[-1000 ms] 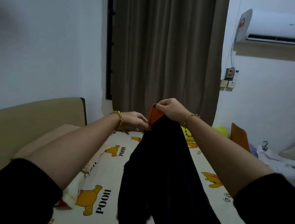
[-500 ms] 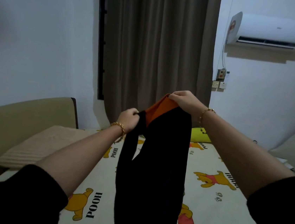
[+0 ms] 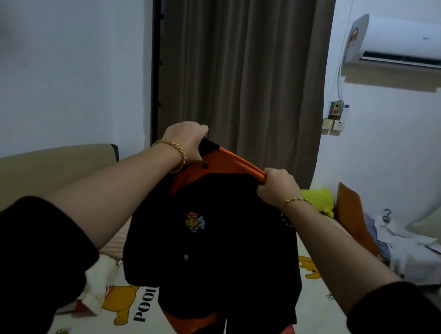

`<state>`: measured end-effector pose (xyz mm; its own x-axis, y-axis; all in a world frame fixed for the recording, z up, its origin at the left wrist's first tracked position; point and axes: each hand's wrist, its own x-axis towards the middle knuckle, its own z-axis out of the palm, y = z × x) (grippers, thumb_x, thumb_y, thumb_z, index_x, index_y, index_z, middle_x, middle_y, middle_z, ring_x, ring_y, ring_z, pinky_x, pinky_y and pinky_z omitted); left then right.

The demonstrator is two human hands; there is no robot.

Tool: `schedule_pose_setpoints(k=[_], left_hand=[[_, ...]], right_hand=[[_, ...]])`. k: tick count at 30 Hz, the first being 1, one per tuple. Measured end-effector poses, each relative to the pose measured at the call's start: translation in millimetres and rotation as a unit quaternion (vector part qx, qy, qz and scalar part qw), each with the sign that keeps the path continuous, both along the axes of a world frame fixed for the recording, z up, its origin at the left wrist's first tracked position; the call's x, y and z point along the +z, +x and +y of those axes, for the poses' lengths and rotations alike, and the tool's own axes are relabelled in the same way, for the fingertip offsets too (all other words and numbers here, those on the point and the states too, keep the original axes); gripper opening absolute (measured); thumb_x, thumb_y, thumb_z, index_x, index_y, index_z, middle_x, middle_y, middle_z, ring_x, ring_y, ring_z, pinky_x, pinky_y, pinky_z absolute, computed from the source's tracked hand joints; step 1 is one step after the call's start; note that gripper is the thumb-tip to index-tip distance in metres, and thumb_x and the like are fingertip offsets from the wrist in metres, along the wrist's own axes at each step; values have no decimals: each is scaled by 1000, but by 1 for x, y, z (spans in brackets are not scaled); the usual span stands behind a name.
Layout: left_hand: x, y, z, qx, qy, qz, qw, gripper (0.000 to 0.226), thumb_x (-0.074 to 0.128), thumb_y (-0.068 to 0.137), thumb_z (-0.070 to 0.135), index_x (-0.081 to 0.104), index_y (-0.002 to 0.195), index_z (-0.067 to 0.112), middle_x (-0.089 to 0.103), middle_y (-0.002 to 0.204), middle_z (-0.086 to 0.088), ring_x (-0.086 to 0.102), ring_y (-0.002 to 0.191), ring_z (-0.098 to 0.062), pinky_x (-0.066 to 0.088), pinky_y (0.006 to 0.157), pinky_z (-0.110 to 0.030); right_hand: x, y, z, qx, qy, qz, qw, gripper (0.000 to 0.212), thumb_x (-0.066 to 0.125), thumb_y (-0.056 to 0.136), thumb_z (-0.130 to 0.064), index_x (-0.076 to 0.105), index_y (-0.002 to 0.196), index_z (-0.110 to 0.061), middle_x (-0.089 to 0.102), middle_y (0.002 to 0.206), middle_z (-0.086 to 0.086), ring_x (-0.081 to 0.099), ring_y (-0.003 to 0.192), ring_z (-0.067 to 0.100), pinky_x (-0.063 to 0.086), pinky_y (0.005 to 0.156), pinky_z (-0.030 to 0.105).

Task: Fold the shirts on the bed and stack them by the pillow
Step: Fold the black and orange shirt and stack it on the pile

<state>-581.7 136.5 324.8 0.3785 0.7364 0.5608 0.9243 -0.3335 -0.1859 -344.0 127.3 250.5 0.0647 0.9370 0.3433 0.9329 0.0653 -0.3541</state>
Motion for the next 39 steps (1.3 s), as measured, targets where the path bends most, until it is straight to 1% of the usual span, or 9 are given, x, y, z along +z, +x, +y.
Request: schedule_pose_setpoints(k=[6,10,14,19,21,23,27,36,39], left_hand=[[1,-18,0,41,45,-41,997,21,67,78,20,53,93,15,59,92,-7,57,87,-26,48,68,-35],[-2,-41,4,64,54,-72,994,16,65,80,19,53,89,13,59,90,-9,57,85,-29,45,65,-35],[-10,-62,7,79,43,-120,989,15,64,80,21,52,84,13,60,90,-12,57,85,-32,40,63,-33],[-25,-76,8,103,31,-180,978,13,65,79,19,57,87,12,60,88,-12,56,82,-32,39,63,-32],[-30,-77,8,109,27,-194,975,13,65,80,18,58,88,11,60,87,-13,52,77,-29,40,62,-33],[-35,-79,8,112,30,-204,972,11,63,81,19,58,86,10,60,85,-13,52,76,-29,41,62,-33],[-43,-84,10,130,32,-207,969,10,61,81,16,57,86,9,59,85,-14,54,78,-31,42,61,-34],[-55,-82,16,155,14,-217,964,12,58,82,12,59,92,7,61,89,-16,58,86,-35,49,68,-39],[-57,-74,14,139,3,-233,962,9,56,79,5,60,87,5,58,85,-15,57,84,-35,45,63,-35]], right_hand=[[-29,19,-3,-90,59,-52,993,22,58,80,-16,55,100,-10,53,104,11,57,97,31,51,79,37],[-31,37,-4,-110,55,-43,991,17,58,81,-13,57,98,-12,59,102,12,58,94,30,53,76,38],[-26,51,2,-16,32,61,998,19,58,82,-7,63,100,-12,65,104,9,59,99,25,51,85,34],[-22,49,8,42,-15,184,982,13,56,89,-11,53,100,-17,61,108,10,54,89,19,43,65,22],[-18,46,10,55,-40,180,981,16,58,89,-15,53,105,-16,60,108,9,56,92,20,47,77,28],[-10,42,8,104,-88,203,970,19,66,86,-24,56,99,-16,60,97,5,57,89,18,47,81,30],[6,36,-6,166,-160,262,937,21,61,88,-37,61,88,-16,57,75,-3,58,71,8,42,60,15],[7,40,2,124,-81,186,971,11,58,93,-22,64,84,-24,59,78,0,56,73,10,44,65,21],[6,36,5,105,-64,183,975,15,48,98,-22,62,98,-16,57,82,1,52,69,11,41,63,24]])
